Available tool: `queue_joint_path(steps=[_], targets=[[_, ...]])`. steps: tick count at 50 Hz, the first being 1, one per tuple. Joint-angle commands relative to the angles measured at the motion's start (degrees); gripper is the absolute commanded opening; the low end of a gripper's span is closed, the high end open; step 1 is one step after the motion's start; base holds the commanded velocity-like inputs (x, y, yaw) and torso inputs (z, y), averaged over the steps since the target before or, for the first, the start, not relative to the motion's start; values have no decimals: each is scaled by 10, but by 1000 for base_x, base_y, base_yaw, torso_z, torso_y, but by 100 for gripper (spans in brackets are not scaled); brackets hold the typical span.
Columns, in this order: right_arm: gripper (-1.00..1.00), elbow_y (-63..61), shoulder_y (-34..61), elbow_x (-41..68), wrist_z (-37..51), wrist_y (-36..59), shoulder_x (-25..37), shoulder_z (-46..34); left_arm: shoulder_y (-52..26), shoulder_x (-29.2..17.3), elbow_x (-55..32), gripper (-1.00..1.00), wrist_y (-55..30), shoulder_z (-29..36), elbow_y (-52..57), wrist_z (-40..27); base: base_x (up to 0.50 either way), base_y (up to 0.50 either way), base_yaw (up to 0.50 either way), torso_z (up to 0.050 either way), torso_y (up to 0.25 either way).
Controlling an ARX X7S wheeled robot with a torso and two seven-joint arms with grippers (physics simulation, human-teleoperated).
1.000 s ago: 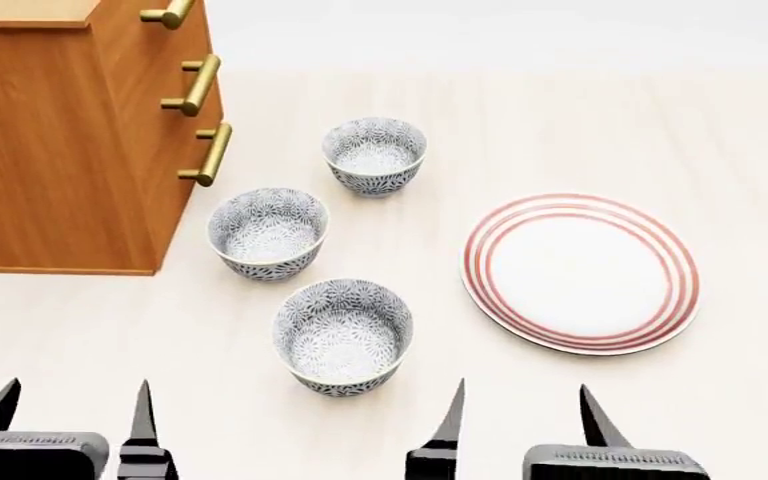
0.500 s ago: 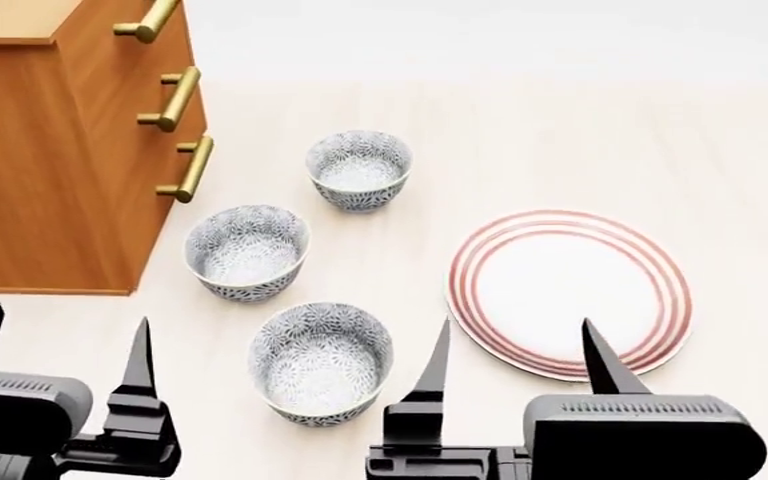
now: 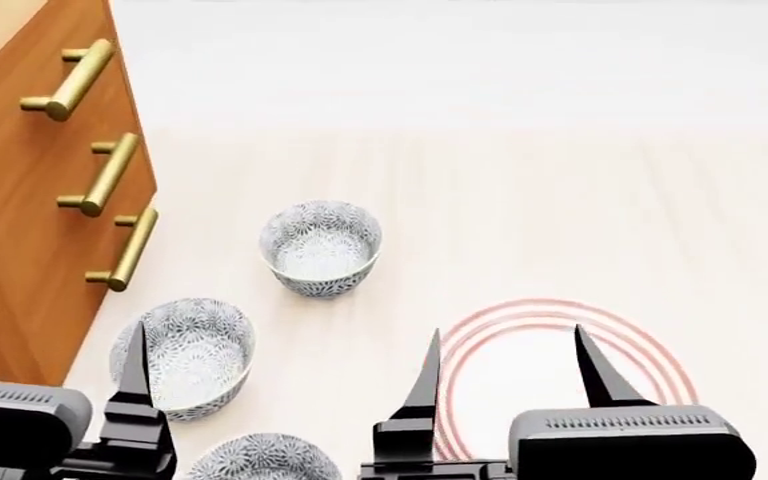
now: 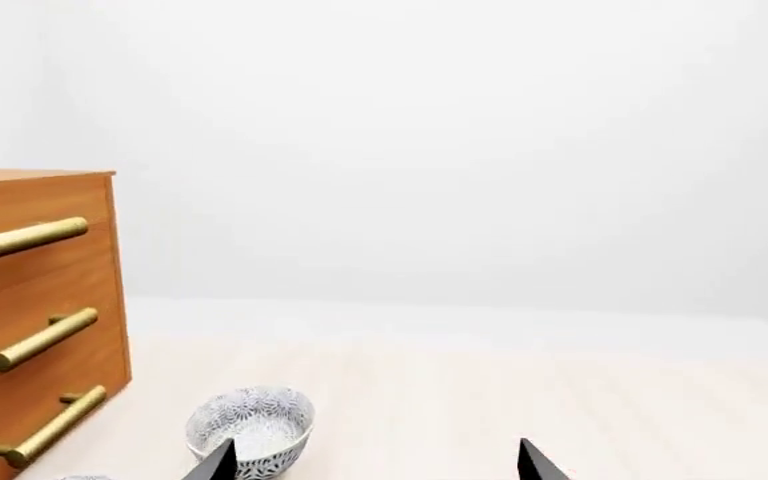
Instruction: Open the top drawer of the cabinet.
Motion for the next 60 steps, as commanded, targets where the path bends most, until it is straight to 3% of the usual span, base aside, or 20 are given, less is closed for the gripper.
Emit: queue_joint_path(steps=[1, 24, 25, 26, 27, 28, 30, 34, 54, 60], targets=[[100, 1, -2, -1, 1, -6, 7, -5, 0, -5, 2, 100, 1, 7, -1, -4, 500, 0, 0, 0, 0], [100, 6, -7, 6, 4, -13, 10, -11, 7, -16, -2, 100, 1, 11, -3, -9, 500, 0, 0, 0, 1], [100, 29, -25, 2, -5, -47, 8, -15, -79, -102, 84, 100, -21, 97, -42, 77, 0, 0, 0, 0, 0], [100, 30, -26, 1, -6, -50, 8, -16, 7, -16, 170, 100, 65, 11, -116, 163, 0, 0, 0, 0, 0], [100, 30, -27, 1, -5, -51, 9, -17, 61, 65, 256, 100, 151, -62, -117, 249, 0, 0, 0, 0, 0], [100, 28, -27, -1, -4, -50, 10, -18, 60, 63, 342, 100, 237, -55, -119, 335, 0, 0, 0, 0, 0], [100, 29, -28, -7, -2, -55, 11, -22, 60, 54, 514, 100, 409, -51, -125, 343, 0, 0, 0, 0, 0], [100, 32, -29, -9, -1, -60, 12, -24, 56, 48, 857, 100, 437, -48, -138, 323, 0, 0, 0, 0, 0], [100, 40, -26, -10, 3, -67, 16, -33, 58, 30, 864, 100, 428, -51, -147, 319, 0, 0, 0, 0, 0], [100, 47, -26, -15, 5, -73, 16, -39, 27, 31, 856, 100, 416, -57, -148, 337, 0, 0, 0, 0, 0]])
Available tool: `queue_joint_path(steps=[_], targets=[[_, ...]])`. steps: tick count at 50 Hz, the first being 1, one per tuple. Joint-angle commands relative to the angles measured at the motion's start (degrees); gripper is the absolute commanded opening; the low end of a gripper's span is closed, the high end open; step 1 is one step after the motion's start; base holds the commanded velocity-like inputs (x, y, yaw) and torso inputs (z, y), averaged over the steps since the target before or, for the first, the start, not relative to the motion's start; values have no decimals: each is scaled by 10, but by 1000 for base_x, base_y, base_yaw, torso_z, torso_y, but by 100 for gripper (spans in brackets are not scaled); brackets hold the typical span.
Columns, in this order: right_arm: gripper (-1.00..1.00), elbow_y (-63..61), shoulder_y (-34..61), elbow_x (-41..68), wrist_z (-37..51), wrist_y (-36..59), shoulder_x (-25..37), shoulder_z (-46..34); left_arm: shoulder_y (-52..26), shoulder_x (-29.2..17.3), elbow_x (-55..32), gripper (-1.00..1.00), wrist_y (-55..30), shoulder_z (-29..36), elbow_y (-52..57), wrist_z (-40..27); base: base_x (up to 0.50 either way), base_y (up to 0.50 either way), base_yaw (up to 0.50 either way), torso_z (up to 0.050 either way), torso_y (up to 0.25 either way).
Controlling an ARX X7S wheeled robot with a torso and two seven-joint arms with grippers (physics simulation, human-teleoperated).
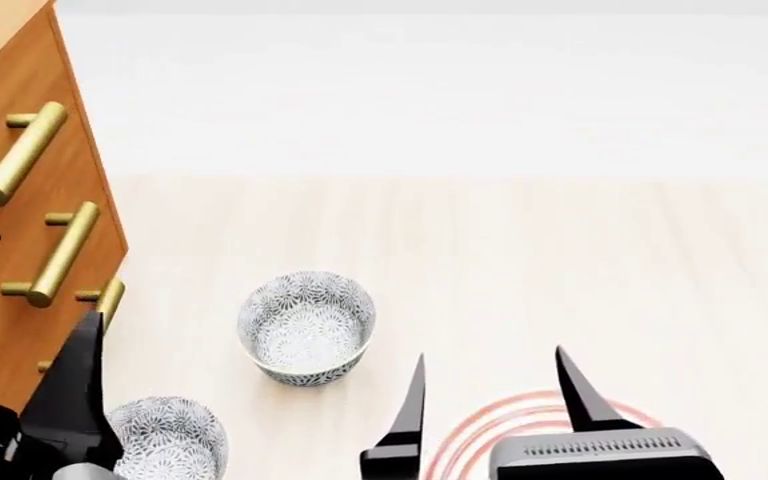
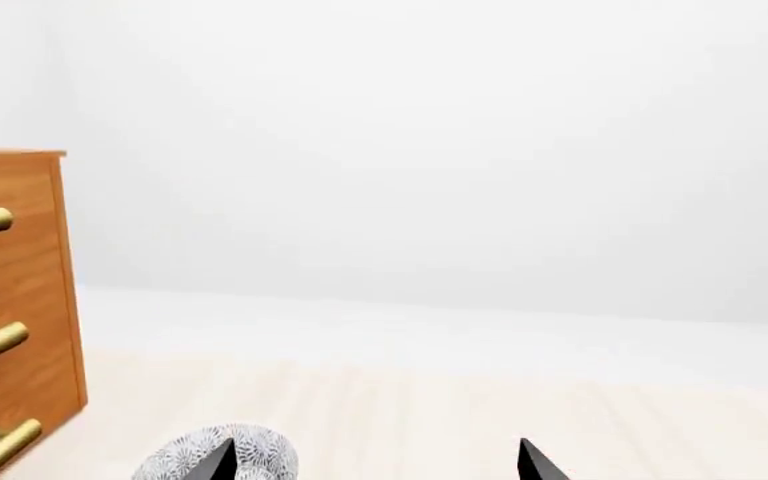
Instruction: Open the top drawer of the cabinet.
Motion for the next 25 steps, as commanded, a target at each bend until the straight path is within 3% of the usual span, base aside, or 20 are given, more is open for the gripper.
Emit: queue_joint_path(steps=[1, 9, 15, 25], targets=[[100, 11, -1, -5, 2, -12, 1, -8, -32, 1, 35, 100, 4, -10, -11, 29, 0, 0, 0, 0, 0], [100, 12, -1, -6, 6, -12, 3, -11, -170, 12, 40, 100, -18, -6, -87, 76, 0, 0, 0, 0, 0], [100, 18, -3, -5, 6, -19, 5, -10, -252, 13, 48, 100, -27, -5, -191, 58, 0, 0, 0, 0, 0], [100, 9, -9, 0, 10, -18, 10, -7, -283, 3, 32, 100, -8, 8, -290, 8, 0, 0, 0, 0, 0]])
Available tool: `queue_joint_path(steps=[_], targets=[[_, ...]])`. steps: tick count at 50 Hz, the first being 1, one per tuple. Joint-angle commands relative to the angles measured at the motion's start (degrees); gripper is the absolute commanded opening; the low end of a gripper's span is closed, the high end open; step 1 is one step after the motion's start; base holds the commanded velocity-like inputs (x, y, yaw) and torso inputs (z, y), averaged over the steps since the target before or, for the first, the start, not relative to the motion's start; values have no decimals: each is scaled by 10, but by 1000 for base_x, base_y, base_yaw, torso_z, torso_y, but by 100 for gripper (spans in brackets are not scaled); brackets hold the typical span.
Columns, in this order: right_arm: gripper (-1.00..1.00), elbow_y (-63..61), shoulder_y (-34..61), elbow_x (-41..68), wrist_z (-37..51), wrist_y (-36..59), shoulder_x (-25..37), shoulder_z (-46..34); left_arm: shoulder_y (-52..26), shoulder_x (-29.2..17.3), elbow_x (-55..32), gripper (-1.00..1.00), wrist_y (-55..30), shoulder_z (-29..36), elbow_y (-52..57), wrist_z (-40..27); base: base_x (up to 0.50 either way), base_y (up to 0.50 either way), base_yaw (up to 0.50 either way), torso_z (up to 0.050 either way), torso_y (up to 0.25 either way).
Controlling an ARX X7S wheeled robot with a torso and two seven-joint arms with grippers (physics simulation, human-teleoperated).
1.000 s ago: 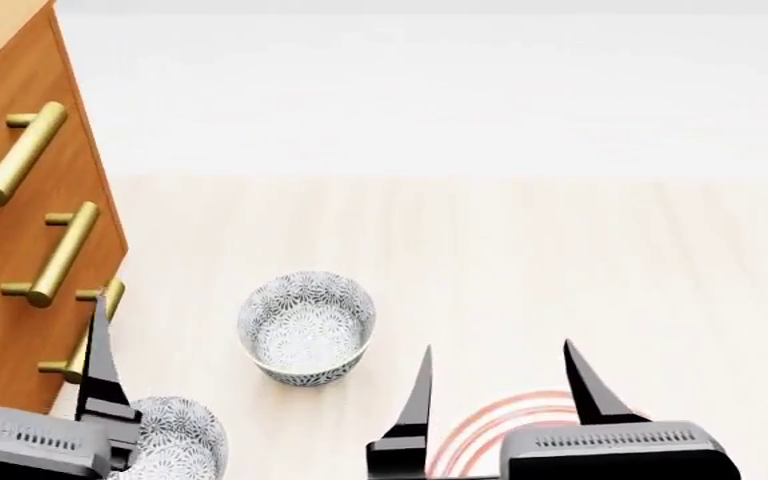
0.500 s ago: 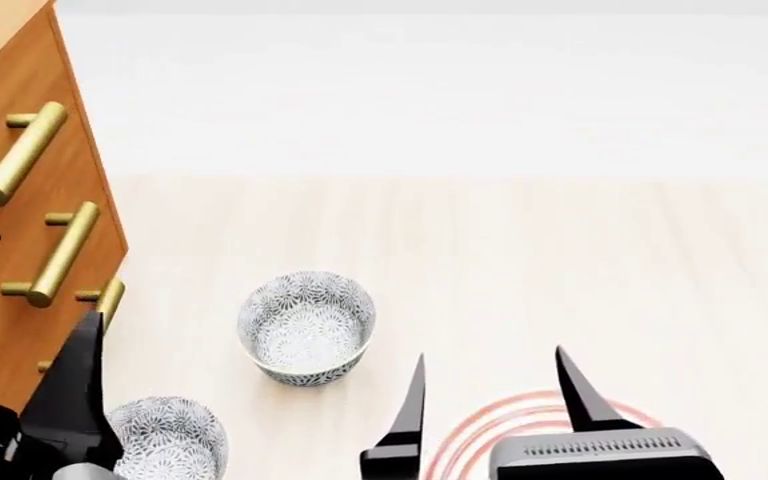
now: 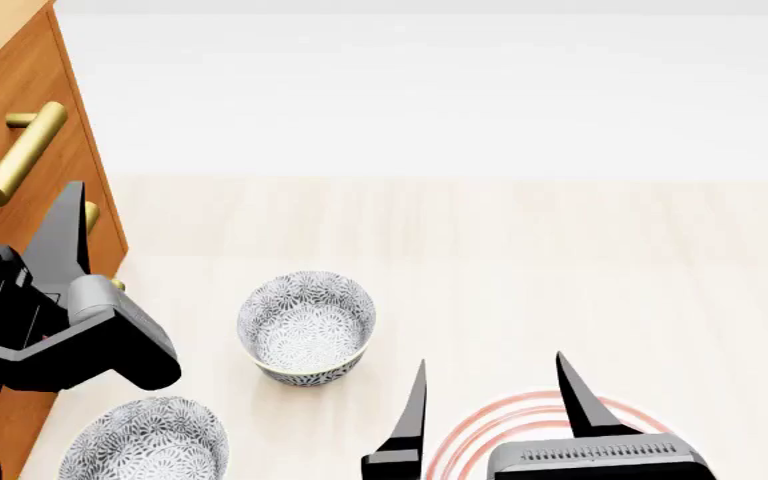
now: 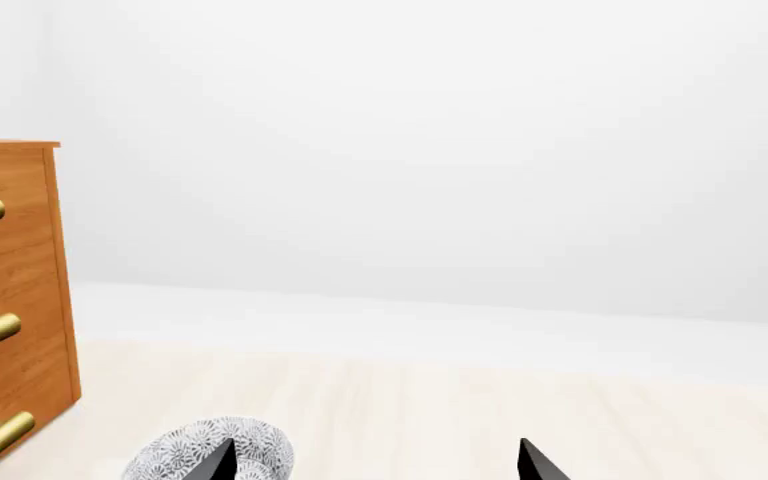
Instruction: Open the top drawer of the cabinet.
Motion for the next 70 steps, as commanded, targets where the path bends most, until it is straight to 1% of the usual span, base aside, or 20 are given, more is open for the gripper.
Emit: queue_joint_path(steps=[1, 9, 17, 22, 31, 50, 59, 63, 70], targets=[[100, -3, -7, 4, 3, -6, 5, 3, -70, -6, -1, 100, 7, 11, -121, -33, 0, 0, 0, 0, 0], [100, -12, -7, 15, 4, 0, 5, 5, -91, -12, 4, 100, 10, 18, -185, -67, 0, 0, 0, 0, 0], [100, -12, -5, 20, 7, 6, 7, 6, -108, -25, 10, 100, 10, 21, -242, -88, 0, 0, 0, 0, 0], [100, -10, -3, 18, 9, 5, 8, 4, -113, -25, 5, 100, 5, 18, -273, -99, 0, 0, 0, 0, 0], [100, -7, -3, 15, 12, 2, 9, -2, -103, -40, 8, 100, 0, 15, -281, -108, 0, 0, 0, 0, 0], [100, 2, -10, 14, 15, -14, 12, -9, -93, -48, 6, 100, -13, 11, -322, -126, 0, 0, 0, 0, 0], [100, -3, -12, 15, 18, -13, 14, -11, -103, -47, 8, 100, -17, 13, -338, -140, 0, 0, 0, 0, 0], [100, -3, -13, 16, 20, -13, 15, -10, -114, -45, 9, 100, -19, 15, -360, -149, 0, 0, 0, 0, 0], [100, -1, -15, 16, 22, -18, 17, -11, -159, -38, 9, 100, -18, 20, -434, -179, 0, 0, 0, 0, 0]])
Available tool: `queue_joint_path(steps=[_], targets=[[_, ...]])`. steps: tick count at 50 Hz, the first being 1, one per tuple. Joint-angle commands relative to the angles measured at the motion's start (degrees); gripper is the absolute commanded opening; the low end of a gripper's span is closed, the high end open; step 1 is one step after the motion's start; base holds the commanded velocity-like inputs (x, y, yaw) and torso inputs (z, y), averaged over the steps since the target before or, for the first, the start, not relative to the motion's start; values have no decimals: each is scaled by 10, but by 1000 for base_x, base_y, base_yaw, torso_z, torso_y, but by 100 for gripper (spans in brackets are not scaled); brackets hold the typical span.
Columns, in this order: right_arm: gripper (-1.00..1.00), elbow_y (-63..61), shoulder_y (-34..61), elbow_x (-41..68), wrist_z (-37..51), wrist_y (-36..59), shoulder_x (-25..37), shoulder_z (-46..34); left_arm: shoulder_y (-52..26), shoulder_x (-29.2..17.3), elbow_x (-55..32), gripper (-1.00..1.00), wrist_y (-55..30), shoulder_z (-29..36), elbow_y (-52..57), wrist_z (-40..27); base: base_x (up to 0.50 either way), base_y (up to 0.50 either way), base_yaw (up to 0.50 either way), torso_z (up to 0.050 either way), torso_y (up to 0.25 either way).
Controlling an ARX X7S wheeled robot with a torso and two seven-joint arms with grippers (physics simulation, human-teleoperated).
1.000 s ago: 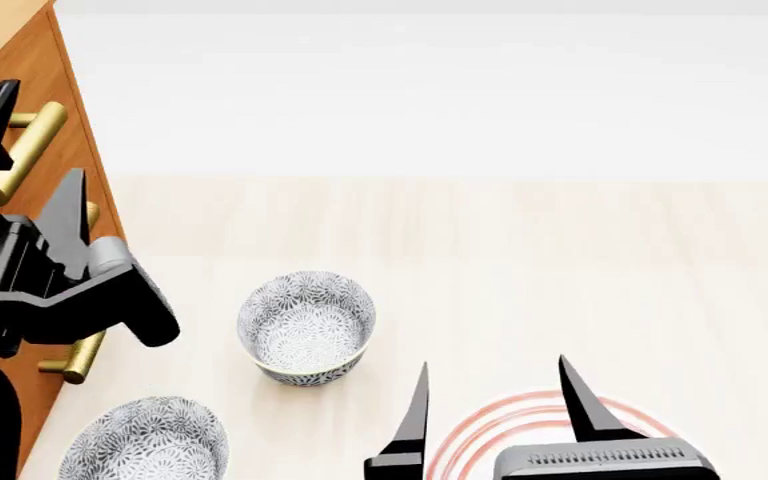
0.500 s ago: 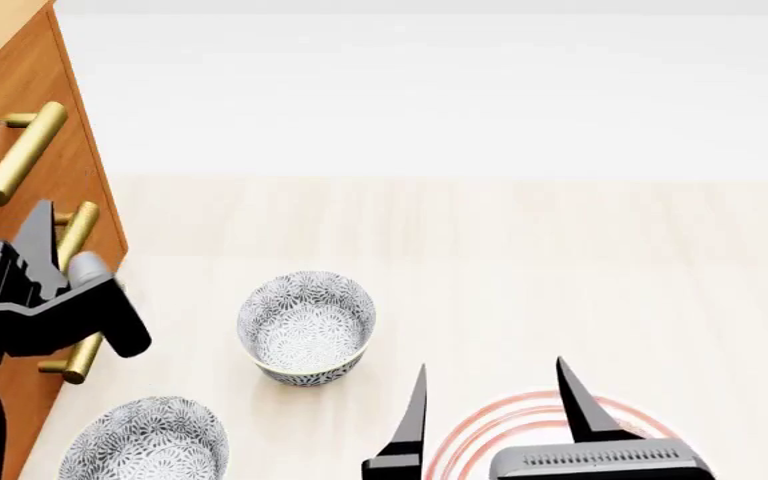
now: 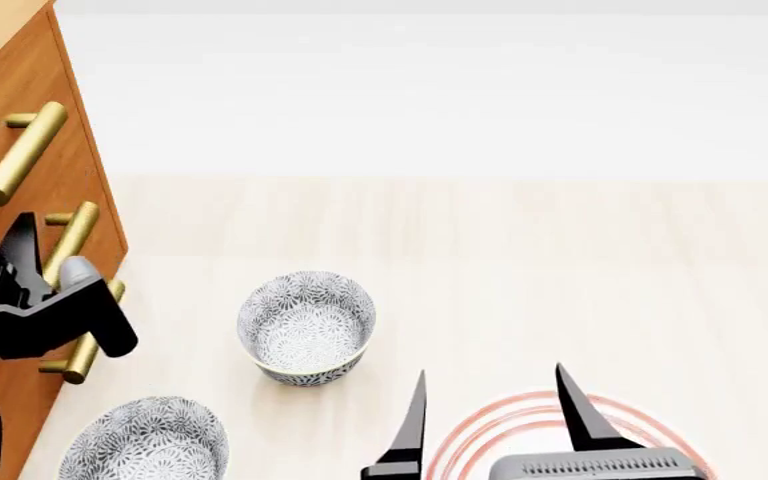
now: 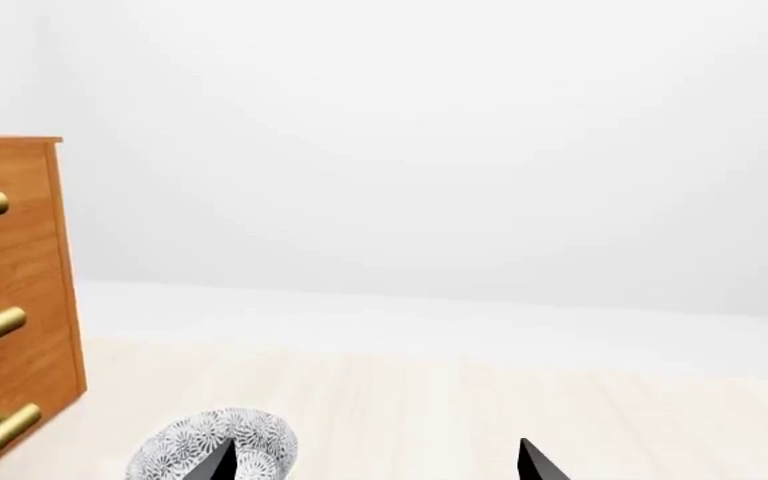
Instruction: Open the top drawer of the cabinet.
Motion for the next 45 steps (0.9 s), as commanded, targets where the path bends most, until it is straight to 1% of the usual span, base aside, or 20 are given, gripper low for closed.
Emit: queue_joint_path(steps=[1, 4, 10, 16, 17, 24, 36, 40, 45], targets=[[100, -1, -2, 2, 4, 0, 3, 0, -43, 7, 1, 100, -2, 5, -76, -35, 0, 0, 0, 0, 0], [100, -2, -1, 3, 5, 0, 3, 0, -50, 9, 1, 100, -2, 6, -89, -43, 0, 0, 0, 0, 0], [100, 7, -3, 5, 4, -8, 4, 0, -75, 17, 0, 100, -4, 9, -149, -71, 0, 0, 0, 0, 0], [100, 8, -4, 8, 4, -11, 6, 4, -79, 21, -2, 100, -3, 11, -165, -80, 0, 0, 0, 0, 0], [100, 7, -3, 9, 4, -9, 6, 4, -81, 21, -3, -100, -1, 11, -168, -87, 0, 0, 0, 0, 0], [100, 15, -6, 9, 3, -21, 7, 3, -85, 23, -2, -100, -1, 14, -178, -100, 0, 0, 0, 0, 0], [100, 19, -9, 13, 4, -26, 8, 4, -69, 18, -1, -100, -15, 13, -140, -76, 1, 0, 0, 0, 0], [100, 19, -7, 11, 6, -25, 7, -1, -76, 29, 2, -100, -33, 10, -128, -68, 0, 0, 0, 0, 0], [100, 18, -2, 11, 9, -20, 5, -6, -72, 57, 18, -100, -62, 20, -99, -42, 0, 0, -1, 0, 0]])
